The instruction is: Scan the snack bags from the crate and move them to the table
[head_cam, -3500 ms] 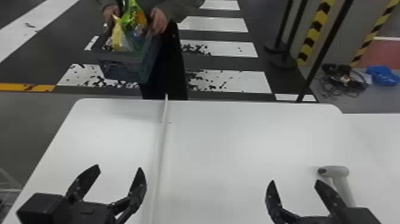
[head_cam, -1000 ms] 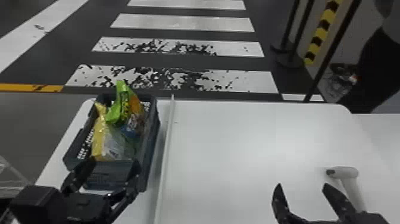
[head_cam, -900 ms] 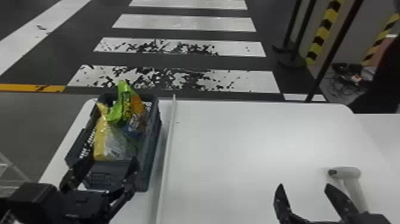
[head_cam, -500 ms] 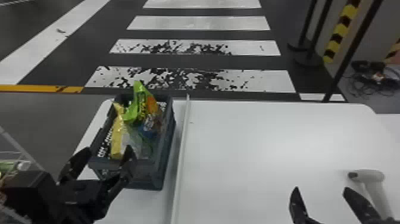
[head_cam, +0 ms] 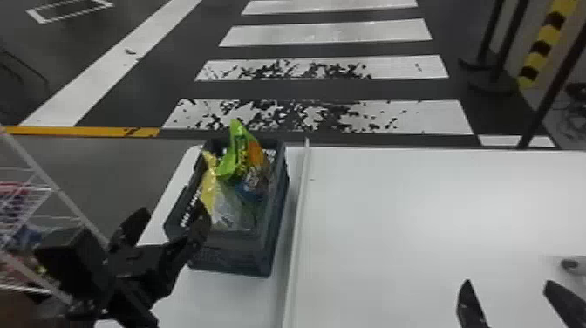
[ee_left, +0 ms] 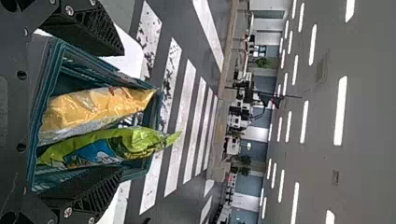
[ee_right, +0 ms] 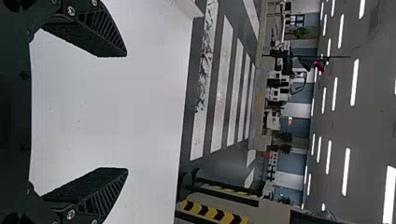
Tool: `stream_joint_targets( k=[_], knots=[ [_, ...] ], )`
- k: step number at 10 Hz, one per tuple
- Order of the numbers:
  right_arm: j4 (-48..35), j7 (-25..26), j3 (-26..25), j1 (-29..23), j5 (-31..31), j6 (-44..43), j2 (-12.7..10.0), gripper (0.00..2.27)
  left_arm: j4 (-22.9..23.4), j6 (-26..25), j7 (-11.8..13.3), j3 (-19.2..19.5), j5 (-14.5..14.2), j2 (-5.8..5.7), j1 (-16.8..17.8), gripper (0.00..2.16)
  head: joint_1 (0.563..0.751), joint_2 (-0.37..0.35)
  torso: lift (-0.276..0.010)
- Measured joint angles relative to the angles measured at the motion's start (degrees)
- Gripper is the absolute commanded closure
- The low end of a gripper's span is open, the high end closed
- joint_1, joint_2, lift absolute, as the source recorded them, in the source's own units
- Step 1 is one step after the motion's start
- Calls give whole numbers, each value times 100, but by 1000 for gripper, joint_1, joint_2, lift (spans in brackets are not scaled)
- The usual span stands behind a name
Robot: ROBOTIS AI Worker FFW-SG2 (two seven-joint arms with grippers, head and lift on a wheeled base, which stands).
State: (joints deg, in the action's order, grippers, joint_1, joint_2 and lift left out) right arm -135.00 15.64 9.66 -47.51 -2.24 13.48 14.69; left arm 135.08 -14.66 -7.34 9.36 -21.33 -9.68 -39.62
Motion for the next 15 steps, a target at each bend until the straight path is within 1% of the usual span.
stream_joint_targets(
  k=[1, 3, 4, 6, 7, 8, 9, 11, 13, 15],
  knots=[
    [0, 0, 15, 4, 4, 11, 18, 120, -13, -326, 39, 69, -61, 29, 165, 134, 695, 174, -95],
    [0, 0, 39, 1, 9, 25, 46, 120, -28, -863, 76, 148, -121, 36, 525, 134, 695, 174, -95],
    [-13, 0, 45, -18, 15, 34, 67, 124, -62, -1126, 104, 181, -157, 30, 769, 134, 695, 173, -95],
    [-76, 0, 34, -83, 26, 57, 123, 124, -289, -1327, 132, 161, -165, 3, 1231, 134, 695, 170, -95],
    [-134, 0, 23, -149, 47, 80, 170, 124, -505, -1338, 147, 121, -148, -6, 1475, 134, 695, 167, -95],
    [-208, 0, 18, -237, 78, 112, 239, 124, -817, -1316, 235, 61, -133, -6, 1726, 134, 695, 164, -95],
    [-265, 5, 17, -298, 110, 135, 290, 124, -1114, -1217, 330, -2, -128, -3, 1933, 137, 695, 159, -95],
    [-331, 4, 10, -355, 136, 253, 360, 124, -1555, -945, 446, -169, -118, 7, 2291, 144, 695, 145, -95],
    [-342, 7, 9, -396, 184, 368, 394, 124, -1978, -827, 454, -369, -76, 18, 2701, 147, 695, 122, -95],
    [-343, 16, 3, -422, 197, 395, 427, 124, -2383, -746, 454, -484, -49, 19, 3044, 157, 695, 110, -95]
  ],
)
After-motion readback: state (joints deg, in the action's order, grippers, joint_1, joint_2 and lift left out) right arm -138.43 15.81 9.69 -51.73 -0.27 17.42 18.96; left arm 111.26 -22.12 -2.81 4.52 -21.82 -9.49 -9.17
